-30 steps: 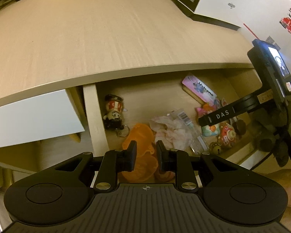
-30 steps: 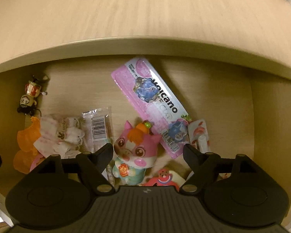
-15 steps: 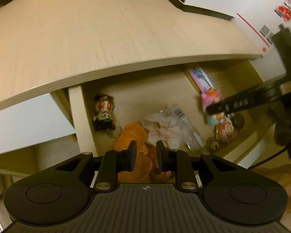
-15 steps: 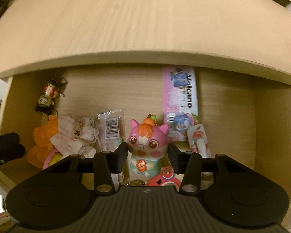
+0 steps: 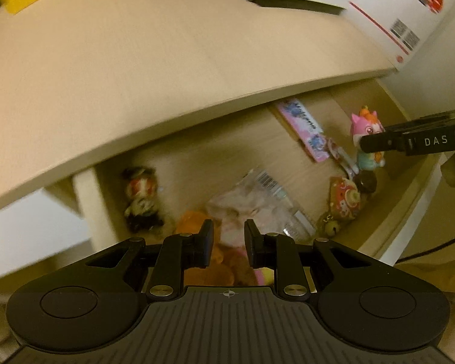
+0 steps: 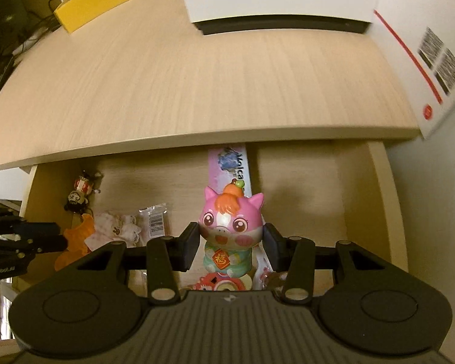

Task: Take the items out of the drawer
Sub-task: 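Grasp the pink pig figurine with the right tool while the left grasps the white lace cloth, then set the pig and cloth on the desk beside the white case, opening both tools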

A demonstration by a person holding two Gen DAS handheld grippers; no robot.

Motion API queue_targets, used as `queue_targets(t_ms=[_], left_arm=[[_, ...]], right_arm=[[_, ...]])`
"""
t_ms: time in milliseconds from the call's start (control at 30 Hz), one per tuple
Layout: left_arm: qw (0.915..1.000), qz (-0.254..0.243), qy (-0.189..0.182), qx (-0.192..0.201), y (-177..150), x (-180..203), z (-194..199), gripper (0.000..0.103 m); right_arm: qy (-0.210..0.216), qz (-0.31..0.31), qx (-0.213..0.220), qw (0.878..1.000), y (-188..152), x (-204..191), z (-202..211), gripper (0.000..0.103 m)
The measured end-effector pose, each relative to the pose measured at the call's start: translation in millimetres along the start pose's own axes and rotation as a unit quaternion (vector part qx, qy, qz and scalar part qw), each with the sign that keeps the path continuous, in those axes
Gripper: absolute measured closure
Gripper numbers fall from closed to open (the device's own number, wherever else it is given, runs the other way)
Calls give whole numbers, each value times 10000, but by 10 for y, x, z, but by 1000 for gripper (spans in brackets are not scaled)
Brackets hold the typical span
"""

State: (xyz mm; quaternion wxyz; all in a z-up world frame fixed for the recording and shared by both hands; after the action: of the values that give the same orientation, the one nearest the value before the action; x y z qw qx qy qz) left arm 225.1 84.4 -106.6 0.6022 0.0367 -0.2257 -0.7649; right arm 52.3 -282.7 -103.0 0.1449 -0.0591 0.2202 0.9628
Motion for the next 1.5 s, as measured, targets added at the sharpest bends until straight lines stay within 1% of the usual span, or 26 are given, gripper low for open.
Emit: queue_targets(t_ms=[100,133,267,367,433,567,633,700,733,800,1000,1033,1067,1100,1133,1167,1233,1267,1333,1400,1467,1500], left_arm=[[9998,-153,16,-100,84,80,-93,79],[9998,-187,18,-120,105,100,-125,79],[9991,-286,190,-243,158,151,-310,78],[9983,-253,48,-514,156,164,-476,77],[9970,-243,89,-725,145,179,-601,77],[9978,-105,56,-651,171,199,-698,77],[9971,-69,46,-758,178,208,-746,87],[9966,11,62,-818,182,211,-756,91],[9970,-1,51,-774,186,220,-729,93],[9982,-124,-75,-589,185,256,-624,95],[9978,-559,-316,-164,200,457,-200,96],[9975,-545,-430,-99,217,502,-100,96],[9967,-519,-630,6,250,562,50,96],[9955,-503,-792,140,302,623,183,96],[9933,-517,-960,385,389,681,381,96],[9908,-561,-1041,655,487,721,555,96],[9850,-617,-993,1270,748,760,856,96],[9823,-546,-938,1526,910,738,945,96],[9791,-402,-795,1830,1176,663,951,96],[9776,-197,-675,1985,1408,558,830,96],[9798,65,-667,1884,1581,433,624,96],[9823,163,-618,1761,1653,394,480,96]], right_arm=[[13,-20,-39,10000,-51,32,9,58],[-1,-29,-45,10000,-83,-35,-81,58],[-11,-33,-80,10000,-141,12,-45,58],[-10,14,-93,10000,-177,11,-23,58],[-23,79,-93,9999,-194,0,-5,58],[-75,307,-92,9995,-223,-21,6,58],[-92,392,-98,9991,-234,-26,1,58],[-63,478,-106,9988,-235,-30,2,58],[-52,496,-100,9987,-235,-30,8,58],[-35,562,-64,9984,-229,-29,39,58],[12,736,147,9972,-178,19,225,58],[20,742,185,9971,-168,30,269,58],[90,939,195,9954,-152,33,313,58],[150,939,259,9951,-122,37,383,58],[230,913,375,9949,-78,34,469,58],[328,937,544,9936,-12,29,584,58],[433,1039,960,9890,163,-5,810,58],[441,1123,1175,9857,275,-31,904,58],[431,1269,1480,9799,509,-93,1006,58],[376,1330,1620,9771,748,-149,962,57],[270,1328,1594,9779,975,-200,804,57],[286,1385,1561,9776,1058,-227,729,57]])
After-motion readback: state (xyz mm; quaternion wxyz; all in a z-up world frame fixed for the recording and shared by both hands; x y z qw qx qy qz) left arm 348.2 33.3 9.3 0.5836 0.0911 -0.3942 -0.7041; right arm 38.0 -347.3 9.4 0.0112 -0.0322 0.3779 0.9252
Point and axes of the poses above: each gripper's, at about its wrist camera, not at the fingertips, and z roughly against the way its jaws point, x to its right, y to its top, the point moved 3 cm from there along -z, roughly the way its jaws point, and after that the axes turned 4 degrees about z, right-handed, at the moved point
